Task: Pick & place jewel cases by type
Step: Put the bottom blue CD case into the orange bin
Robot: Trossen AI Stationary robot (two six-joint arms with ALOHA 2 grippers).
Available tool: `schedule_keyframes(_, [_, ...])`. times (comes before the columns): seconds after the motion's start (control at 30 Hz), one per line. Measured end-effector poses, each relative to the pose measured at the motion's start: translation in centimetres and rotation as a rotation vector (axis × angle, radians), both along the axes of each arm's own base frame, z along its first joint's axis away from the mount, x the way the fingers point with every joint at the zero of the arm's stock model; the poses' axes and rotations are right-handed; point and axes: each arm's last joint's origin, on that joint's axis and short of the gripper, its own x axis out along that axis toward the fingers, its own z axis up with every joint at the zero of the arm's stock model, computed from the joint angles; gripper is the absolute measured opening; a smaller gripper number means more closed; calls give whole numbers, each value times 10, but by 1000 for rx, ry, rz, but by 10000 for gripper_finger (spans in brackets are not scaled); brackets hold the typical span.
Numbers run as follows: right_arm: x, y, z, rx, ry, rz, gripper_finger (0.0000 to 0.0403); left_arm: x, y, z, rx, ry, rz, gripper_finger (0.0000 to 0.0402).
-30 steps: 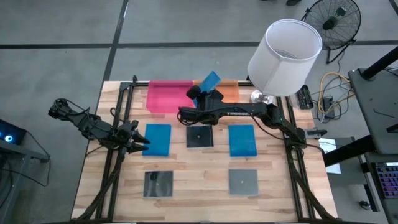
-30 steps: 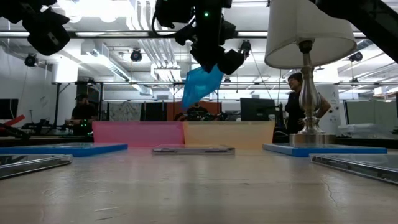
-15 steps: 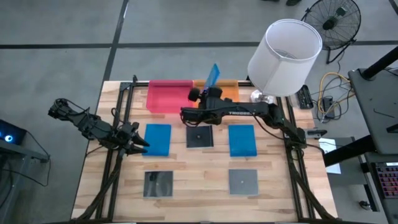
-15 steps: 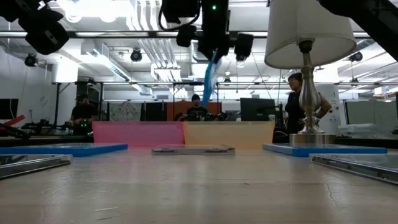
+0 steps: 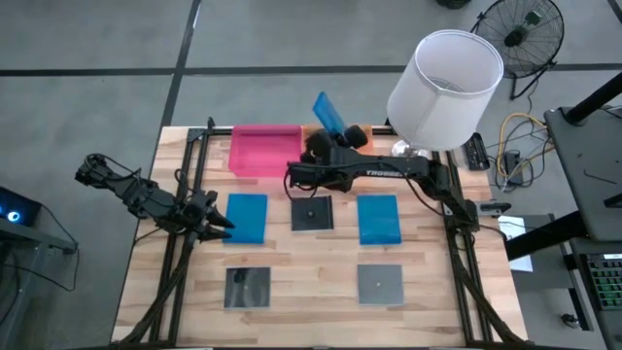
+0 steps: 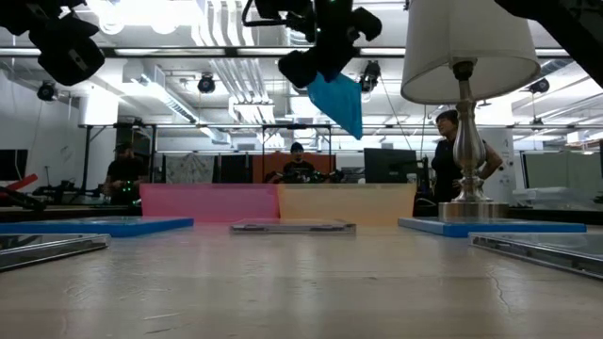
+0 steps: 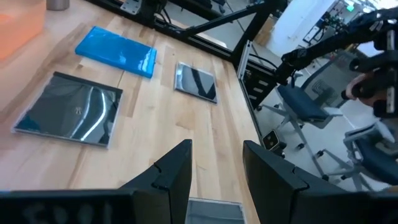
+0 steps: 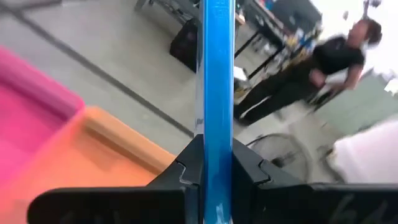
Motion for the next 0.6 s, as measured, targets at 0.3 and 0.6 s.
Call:
schedule_keyframes(0.3, [0, 3, -3, -3, 281, 89, 29, 2, 1, 0, -16, -4, 69, 126])
schedule_keyframes(0.6, [-3, 3, -39, 24, 644, 163, 29, 3, 2, 0, -3, -10, 109, 126])
